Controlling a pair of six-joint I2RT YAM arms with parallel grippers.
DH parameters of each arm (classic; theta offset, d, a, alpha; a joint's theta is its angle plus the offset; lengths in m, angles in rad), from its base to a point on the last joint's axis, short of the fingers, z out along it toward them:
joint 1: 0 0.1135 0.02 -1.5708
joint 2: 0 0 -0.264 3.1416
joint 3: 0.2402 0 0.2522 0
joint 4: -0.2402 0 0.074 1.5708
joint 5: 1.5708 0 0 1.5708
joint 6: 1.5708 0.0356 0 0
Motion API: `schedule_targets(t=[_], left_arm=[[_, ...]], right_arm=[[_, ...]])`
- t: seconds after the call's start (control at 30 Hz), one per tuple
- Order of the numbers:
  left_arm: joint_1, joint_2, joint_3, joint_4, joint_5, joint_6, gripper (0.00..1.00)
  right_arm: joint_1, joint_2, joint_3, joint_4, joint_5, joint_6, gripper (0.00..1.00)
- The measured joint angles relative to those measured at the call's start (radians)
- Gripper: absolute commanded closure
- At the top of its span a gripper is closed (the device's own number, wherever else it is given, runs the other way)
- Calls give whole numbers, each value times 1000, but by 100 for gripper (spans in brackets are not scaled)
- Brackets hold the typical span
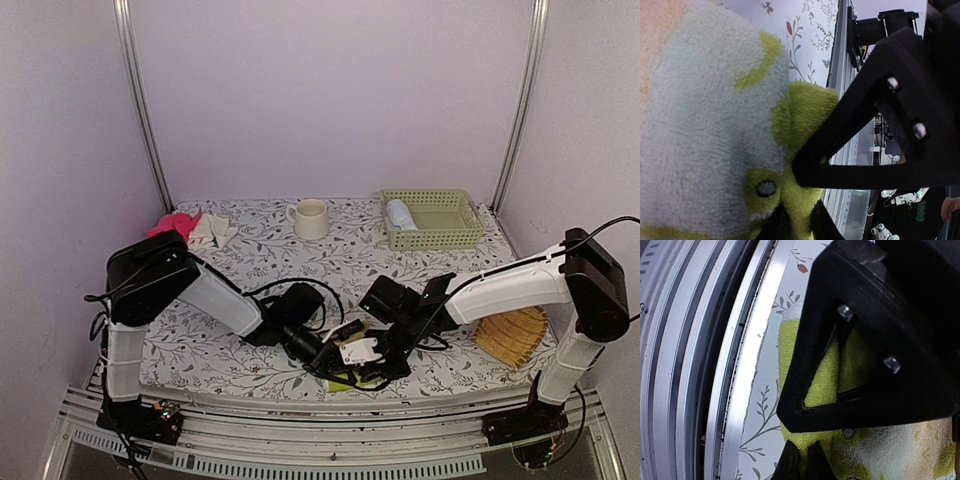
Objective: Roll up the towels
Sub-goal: Roll the towel at the center of the board.
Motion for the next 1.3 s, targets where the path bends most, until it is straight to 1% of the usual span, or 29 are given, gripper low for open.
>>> schedule_targets(t=[0.07,0.13,0.27,0.4,0.47,0.53,0.6,0.63,0.67,0.73,0.83,0.97,1.13,1.3], left_arm=[[0,-14,-3,-13,-6,29,63],[-5,-63,-27,-37,-53,69,57],[-15,-272,-179,-87,-251,149,54],[-37,-527,-390,-66,-472,184,56],[-100,-630,-484,-46,-615,211,58],[-226,-688,-533,-43,-777,253,58],[-351,-690,-532,-55,-926,300,58],[-391,-684,-525,-61,-976,329,57],[-429,-669,-508,-76,-1043,359,56],[-457,-626,-468,-97,-1134,421,55],[-468,-542,-393,-116,-1249,508,54],[-470,-442,-315,-120,-1357,623,54],[-473,-348,-255,-114,-1443,729,56],[-480,-325,-234,-113,-1499,808,61]], right_arm=[[-1,8,12,-14,-8,0,97],[-5,23,31,-29,-35,-2,97],[-29,74,93,-92,-125,-2,97],[-75,175,209,-223,-251,-4,97],[-109,262,311,-318,-334,-8,97],[-142,349,411,-399,-406,-12,97],[-171,429,500,-483,-473,-16,97],[-184,468,539,-525,-506,-19,96],[-192,493,561,-553,-527,-22,96],[-206,541,602,-616,-573,-30,96],[-216,578,626,-671,-616,-38,96],[-221,611,638,-714,-656,-42,96],[-222,618,638,-734,-668,-42,96],[-222,621,638,-744,-675,-42,96]])
